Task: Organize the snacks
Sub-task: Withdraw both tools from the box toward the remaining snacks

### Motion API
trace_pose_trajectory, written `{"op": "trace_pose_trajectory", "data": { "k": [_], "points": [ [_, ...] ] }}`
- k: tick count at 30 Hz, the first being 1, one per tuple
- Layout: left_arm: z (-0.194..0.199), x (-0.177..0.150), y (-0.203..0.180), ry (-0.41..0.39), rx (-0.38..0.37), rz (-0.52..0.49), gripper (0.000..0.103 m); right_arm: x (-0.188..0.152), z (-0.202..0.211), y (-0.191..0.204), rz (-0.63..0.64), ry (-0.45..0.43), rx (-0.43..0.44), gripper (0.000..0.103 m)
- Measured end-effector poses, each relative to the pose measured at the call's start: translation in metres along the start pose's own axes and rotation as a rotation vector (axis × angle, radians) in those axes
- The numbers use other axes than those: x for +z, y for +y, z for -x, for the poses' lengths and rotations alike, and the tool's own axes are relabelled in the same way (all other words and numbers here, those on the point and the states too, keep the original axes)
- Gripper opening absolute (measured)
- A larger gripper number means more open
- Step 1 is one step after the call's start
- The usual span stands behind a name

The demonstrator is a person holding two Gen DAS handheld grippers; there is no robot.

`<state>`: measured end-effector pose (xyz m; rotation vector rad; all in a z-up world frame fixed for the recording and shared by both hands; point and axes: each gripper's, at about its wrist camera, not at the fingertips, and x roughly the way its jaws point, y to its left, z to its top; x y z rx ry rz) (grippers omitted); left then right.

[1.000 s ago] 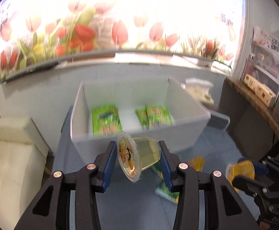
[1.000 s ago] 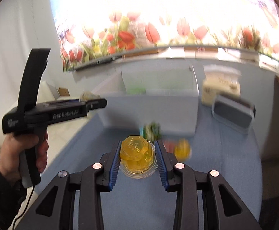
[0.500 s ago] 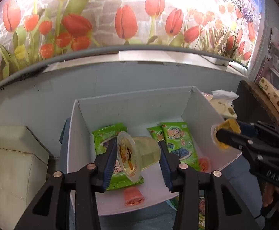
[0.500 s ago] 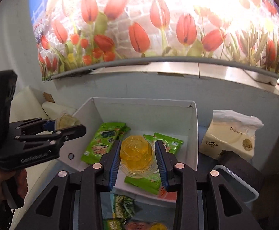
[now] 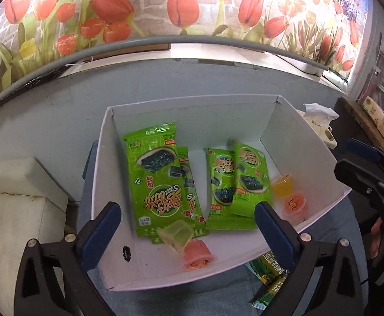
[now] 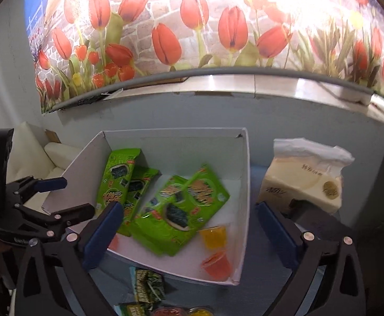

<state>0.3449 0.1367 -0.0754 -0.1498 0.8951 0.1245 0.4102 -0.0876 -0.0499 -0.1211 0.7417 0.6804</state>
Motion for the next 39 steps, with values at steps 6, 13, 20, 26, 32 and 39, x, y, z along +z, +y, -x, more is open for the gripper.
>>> {"op": "trace_pose_trajectory", "data": {
  "k": [6,13,20,26,32,39],
  "points": [
    [0.033,-0.007,-0.005,-0.048,0.006,0.014,0.103,-0.007,0.037,-0.005,-0.041,-0.054,0.033,0.103],
    [0.095,-0.04,-0.024,-0.153,-0.031,-0.013,0.103,-0.052,0.091,-0.01,-0.092,-0.105,0.049,0.103],
    [0.151,-0.107,-0.041,-0.239,-0.072,0.0,0.103,-0.115,0.105,-0.008,-0.056,-0.03,-0.008,0.103],
    [0.191,-0.18,-0.056,-0.22,-0.102,-0.024,0.103,-0.155,0.074,-0.006,0.021,0.055,-0.112,0.103],
    [0.223,-0.225,-0.066,-0.234,-0.057,-0.05,0.103,-0.161,0.038,-0.009,0.004,0.085,-0.125,0.103],
    [0.231,-0.251,-0.053,-0.217,-0.027,-0.015,0.103,-0.149,0.008,-0.014,-0.004,0.109,-0.153,0.103]
  ]
}}
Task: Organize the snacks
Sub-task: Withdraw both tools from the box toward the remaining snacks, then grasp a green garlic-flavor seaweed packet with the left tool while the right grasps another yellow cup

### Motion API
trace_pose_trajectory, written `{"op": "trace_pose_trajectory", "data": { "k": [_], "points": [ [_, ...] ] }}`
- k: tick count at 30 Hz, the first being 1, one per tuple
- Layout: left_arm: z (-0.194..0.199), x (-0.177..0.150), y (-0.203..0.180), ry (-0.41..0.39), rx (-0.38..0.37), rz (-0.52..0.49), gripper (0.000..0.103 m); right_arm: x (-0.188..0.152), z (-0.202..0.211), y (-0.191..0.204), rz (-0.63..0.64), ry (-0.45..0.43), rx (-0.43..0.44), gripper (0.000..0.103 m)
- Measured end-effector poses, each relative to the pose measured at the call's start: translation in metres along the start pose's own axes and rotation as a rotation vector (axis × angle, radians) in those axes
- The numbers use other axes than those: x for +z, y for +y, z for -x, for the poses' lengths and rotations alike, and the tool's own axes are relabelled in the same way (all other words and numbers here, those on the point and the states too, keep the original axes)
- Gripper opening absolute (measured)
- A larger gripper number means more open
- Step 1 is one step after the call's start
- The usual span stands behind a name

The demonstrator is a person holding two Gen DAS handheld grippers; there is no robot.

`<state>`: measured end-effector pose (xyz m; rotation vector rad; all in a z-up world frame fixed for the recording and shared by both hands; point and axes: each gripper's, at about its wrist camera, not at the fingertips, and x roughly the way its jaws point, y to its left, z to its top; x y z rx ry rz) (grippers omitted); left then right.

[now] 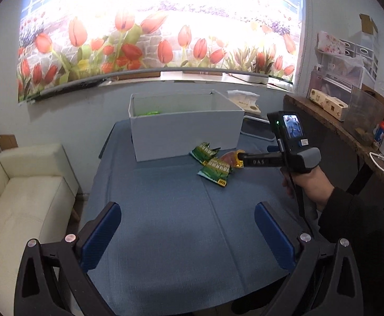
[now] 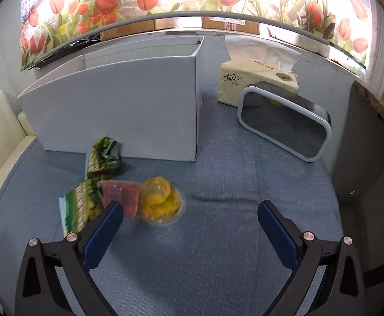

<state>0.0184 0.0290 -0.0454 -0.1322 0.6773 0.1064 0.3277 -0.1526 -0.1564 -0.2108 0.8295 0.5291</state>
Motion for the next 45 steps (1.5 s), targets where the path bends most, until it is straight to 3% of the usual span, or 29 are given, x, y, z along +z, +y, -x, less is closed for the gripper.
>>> {"op": "trace_pose_trajectory", "data": {
  "k": [3,7,9,11,17,24,30,34,37,42,43,45],
  "points": [
    [-0.002,-0.005,0.008,0.011,-0.01,0.037,0.103,0.004,-0.011,0.003,0.013,0.022,-0.009,0.097],
    [-0.003,-0.005,0.01,0.008,-0.006,0.042,0.103,0.002,-0.025,0.007,0.02,0.082,0.015,0.069],
    [-0.003,-0.005,0.01,0.004,0.0,0.04,0.103,0.001,-0.031,0.007,0.024,0.087,0.027,0.067],
    [-0.006,-0.005,0.01,0.011,-0.005,0.041,0.103,0.001,-0.03,0.007,0.025,0.08,0.061,0.046],
    [-0.018,-0.005,0.007,0.028,-0.014,0.046,0.103,-0.005,-0.019,0.013,0.042,0.059,0.093,0.045],
    [-0.056,0.003,-0.001,0.071,-0.037,-0.001,0.103,-0.013,0.028,0.01,0.015,-0.007,0.146,0.045],
    [-0.131,0.024,-0.026,0.141,-0.111,-0.065,0.103,-0.031,0.083,0.001,-0.017,-0.063,0.175,0.046],
    [-0.187,0.037,-0.045,0.198,-0.114,-0.128,0.103,-0.044,0.105,-0.004,-0.029,-0.087,0.182,0.046],
    [-0.232,0.043,-0.049,0.283,-0.103,-0.104,0.103,-0.053,0.116,-0.011,-0.045,-0.094,0.185,0.046],
    [-0.267,0.044,-0.053,0.315,-0.057,-0.114,0.103,-0.062,0.126,-0.019,-0.062,-0.107,0.19,0.045],
    [-0.27,0.043,-0.053,0.321,-0.068,-0.109,0.101,-0.063,0.127,-0.02,-0.061,-0.108,0.188,0.045],
    [-0.272,0.041,-0.052,0.324,-0.069,-0.106,0.087,-0.065,0.128,-0.022,-0.063,-0.109,0.194,0.045]
  ]
}}
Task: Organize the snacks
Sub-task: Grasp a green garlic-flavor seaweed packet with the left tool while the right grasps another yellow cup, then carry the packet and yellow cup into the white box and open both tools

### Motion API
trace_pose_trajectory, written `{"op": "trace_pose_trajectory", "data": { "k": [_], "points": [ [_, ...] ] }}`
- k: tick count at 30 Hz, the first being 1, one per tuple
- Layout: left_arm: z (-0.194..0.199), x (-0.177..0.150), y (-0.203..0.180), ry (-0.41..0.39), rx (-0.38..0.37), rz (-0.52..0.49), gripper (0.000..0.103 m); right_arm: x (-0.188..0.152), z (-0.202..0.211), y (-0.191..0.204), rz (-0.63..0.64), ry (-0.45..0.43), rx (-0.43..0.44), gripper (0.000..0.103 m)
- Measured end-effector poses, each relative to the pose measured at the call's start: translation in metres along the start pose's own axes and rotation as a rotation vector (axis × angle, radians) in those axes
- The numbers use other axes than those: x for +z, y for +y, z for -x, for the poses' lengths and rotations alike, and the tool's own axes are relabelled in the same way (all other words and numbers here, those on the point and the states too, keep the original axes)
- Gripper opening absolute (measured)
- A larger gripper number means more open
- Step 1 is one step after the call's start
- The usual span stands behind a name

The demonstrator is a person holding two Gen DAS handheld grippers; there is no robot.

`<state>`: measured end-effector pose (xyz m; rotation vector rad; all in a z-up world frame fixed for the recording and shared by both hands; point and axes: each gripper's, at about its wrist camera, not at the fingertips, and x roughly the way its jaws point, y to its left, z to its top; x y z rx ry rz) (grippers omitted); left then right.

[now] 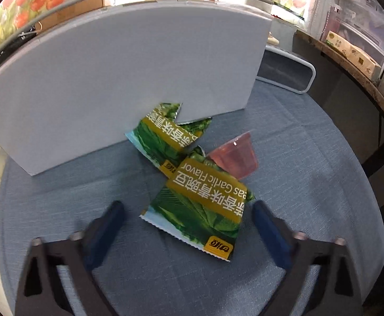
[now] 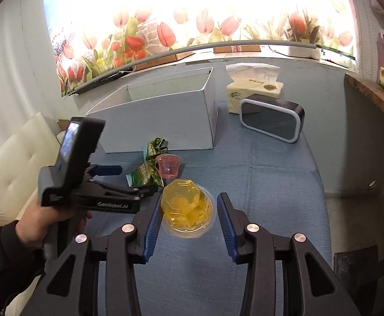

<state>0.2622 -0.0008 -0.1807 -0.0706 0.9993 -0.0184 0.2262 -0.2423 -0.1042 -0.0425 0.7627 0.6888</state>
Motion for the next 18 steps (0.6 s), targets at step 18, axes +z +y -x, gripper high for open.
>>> {"op": "trace_pose_trajectory", "data": {
  "k": [18],
  "points": [
    [0.111,0.002,0.024,-0.211,-0.082,0.036,0.065,0.018,-0.005,0.028,0.037,-0.022,0.076,0.045]
  ]
}}
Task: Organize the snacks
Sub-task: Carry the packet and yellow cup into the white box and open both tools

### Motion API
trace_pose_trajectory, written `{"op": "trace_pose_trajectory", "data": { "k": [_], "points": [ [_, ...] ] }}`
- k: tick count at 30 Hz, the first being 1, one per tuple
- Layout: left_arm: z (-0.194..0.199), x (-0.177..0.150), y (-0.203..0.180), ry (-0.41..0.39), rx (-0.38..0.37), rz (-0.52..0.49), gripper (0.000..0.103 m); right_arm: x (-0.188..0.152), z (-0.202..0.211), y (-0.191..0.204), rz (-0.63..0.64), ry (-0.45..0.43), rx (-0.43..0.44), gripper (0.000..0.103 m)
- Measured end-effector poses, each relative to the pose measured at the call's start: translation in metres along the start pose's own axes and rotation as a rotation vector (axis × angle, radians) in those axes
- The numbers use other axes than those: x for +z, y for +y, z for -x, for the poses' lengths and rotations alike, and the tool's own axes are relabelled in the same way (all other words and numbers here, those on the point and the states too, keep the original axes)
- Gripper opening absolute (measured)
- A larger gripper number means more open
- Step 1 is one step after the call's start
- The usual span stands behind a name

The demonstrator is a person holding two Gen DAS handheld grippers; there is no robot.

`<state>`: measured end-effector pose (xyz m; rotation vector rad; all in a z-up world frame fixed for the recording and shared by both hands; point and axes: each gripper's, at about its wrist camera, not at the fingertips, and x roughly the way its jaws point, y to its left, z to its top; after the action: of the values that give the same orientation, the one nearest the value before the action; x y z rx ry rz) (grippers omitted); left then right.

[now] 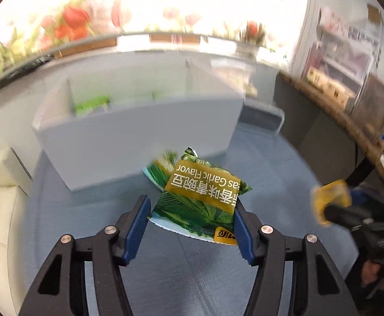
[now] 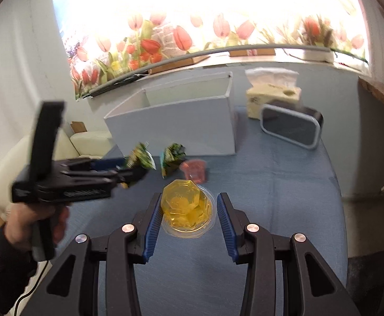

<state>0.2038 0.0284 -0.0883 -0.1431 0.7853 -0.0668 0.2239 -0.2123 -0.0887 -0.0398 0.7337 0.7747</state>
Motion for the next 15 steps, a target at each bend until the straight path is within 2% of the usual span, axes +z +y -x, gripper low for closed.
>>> {"op": "trace_pose_trajectory", "data": {
  "k": [4,6,8,12,15],
  "points": [
    [0.03,0.034,0.019,-0.086,0.01,0.027,0.065,0.031,-0.01,0.014,0.025,-0.027,0.036,0.045],
    [0.036,0.056,0.031,-0.117,0.029,0.04,0.065,0.053,-0.019,0.02,0.042,-0.044,0.045,0.046],
    [0.034,0.078,0.046,-0.135,0.017,0.068,0.065,0.081,-0.03,0.024,0.056,-0.064,0.052,0.046],
    [0.007,0.116,0.079,-0.102,0.009,0.124,0.065,0.134,-0.065,0.024,0.085,-0.064,0.047,0.046],
    [-0.023,0.131,0.09,-0.062,0.022,0.133,0.065,0.16,-0.096,0.018,0.112,-0.03,-0.003,0.046]
  ]
}}
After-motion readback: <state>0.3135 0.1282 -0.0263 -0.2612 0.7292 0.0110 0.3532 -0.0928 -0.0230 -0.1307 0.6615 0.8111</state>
